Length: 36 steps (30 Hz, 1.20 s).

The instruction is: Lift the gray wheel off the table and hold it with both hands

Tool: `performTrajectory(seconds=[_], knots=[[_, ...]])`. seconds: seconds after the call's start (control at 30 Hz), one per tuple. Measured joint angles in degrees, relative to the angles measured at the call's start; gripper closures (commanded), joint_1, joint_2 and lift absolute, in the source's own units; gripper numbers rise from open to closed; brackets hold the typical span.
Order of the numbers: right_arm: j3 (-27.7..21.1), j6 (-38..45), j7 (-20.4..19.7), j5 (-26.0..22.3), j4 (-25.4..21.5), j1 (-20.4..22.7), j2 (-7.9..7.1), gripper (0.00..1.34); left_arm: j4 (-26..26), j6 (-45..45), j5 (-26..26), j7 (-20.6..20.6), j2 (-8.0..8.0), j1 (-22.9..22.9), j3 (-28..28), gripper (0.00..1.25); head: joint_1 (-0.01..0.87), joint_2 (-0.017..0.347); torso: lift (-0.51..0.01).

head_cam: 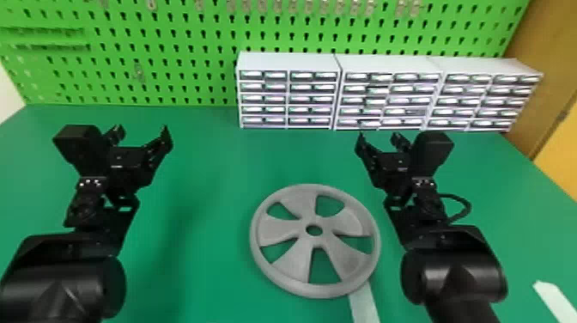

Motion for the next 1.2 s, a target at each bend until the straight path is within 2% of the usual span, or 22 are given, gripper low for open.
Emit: performTrajectory(seconds=[1.03, 1.2], knots=[[0.9, 0.3, -0.6, 0.0, 0.1, -0.3, -0.34, 0.48, -0.3, 0.2, 0.0, 0.0, 0.00, -0.2, 0.3, 0.36, 0.711, 0.015, -0.098], [1.2, 2.6, -1.3, 1.1, -0.9, -0.5, -0.38, 0.48, -0.3, 0.2, 0.0, 0.0, 0.00, -0.1, 0.4, 0.36, 0.711, 0.015, -0.098]])
